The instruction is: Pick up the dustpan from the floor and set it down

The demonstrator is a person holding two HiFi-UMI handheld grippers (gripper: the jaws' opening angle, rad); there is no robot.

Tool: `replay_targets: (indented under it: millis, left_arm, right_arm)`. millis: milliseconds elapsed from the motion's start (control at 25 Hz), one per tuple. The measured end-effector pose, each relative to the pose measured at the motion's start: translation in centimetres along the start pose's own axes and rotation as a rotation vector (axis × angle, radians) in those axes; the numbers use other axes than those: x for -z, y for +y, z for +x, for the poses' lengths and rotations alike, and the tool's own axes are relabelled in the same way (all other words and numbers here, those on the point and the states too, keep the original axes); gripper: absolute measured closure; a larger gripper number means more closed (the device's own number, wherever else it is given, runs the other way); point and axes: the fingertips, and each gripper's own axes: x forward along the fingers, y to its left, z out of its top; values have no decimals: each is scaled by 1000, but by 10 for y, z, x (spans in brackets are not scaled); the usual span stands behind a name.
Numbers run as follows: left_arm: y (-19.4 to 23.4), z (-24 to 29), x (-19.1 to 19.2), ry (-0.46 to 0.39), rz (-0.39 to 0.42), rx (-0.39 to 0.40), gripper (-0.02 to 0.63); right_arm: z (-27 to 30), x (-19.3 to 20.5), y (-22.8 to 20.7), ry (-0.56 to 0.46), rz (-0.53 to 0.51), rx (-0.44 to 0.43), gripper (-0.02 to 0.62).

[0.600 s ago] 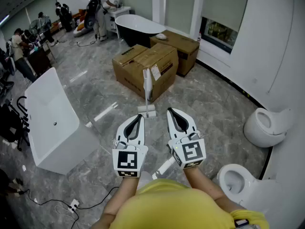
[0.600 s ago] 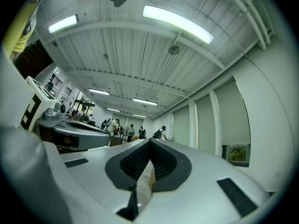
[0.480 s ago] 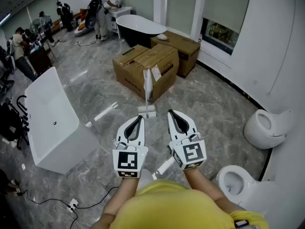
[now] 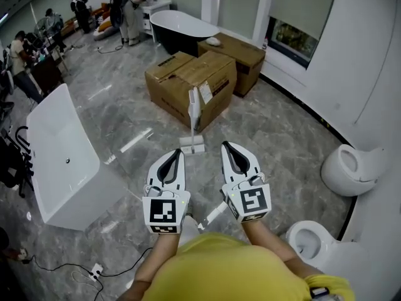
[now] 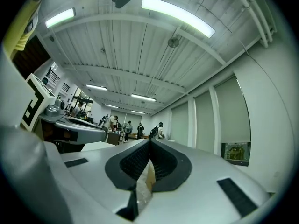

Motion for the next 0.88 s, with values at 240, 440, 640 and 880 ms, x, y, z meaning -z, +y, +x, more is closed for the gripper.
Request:
replay_targets:
  millis: [240,440,640,880]
  left_arm:
    - [58,73,5,-10,20,14,604]
    - [104,134,11,-18,31,50,604]
    - [133,176,23,-28,29,97,604]
    - [150,205,37,-19,11,132,604]
  right_arm:
    - [90,11,-22,-1,-8,24,584]
    - [162,21,-42,1,3,63,584]
    - [210,38,-47,10,9,92,584]
    - [237,57,-54,48,17,124,584]
